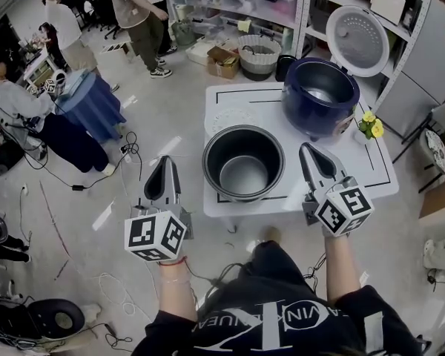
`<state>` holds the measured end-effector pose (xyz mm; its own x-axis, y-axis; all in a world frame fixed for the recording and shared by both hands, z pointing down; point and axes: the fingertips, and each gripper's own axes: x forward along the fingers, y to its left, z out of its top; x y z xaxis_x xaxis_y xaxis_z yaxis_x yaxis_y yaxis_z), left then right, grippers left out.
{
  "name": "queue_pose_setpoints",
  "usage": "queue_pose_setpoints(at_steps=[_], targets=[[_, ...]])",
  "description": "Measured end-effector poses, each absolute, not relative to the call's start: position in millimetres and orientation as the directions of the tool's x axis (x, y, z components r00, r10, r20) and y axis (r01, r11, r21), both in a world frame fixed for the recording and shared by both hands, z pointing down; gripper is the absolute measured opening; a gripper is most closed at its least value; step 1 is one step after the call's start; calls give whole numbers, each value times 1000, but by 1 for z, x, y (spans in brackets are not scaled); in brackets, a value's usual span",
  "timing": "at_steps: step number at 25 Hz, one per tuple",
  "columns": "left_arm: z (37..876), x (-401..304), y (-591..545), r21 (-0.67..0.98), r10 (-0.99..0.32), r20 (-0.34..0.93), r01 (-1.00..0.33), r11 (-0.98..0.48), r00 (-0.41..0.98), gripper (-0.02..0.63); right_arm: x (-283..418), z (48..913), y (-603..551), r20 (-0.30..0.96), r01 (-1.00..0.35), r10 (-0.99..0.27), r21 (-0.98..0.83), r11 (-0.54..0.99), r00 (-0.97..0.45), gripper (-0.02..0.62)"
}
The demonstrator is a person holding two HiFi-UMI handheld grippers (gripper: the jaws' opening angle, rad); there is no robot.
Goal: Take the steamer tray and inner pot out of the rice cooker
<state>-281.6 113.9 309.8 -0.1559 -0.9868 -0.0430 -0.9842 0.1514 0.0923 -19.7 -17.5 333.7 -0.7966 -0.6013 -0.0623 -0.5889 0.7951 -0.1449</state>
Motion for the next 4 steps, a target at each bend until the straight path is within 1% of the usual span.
queue_pose_setpoints(at_steps=[4], targets=[[314, -283, 113, 97, -987, -41, -984, 152, -156, 14, -22, 339, -17, -54, -586, -597, -145, 798, -800, -2]])
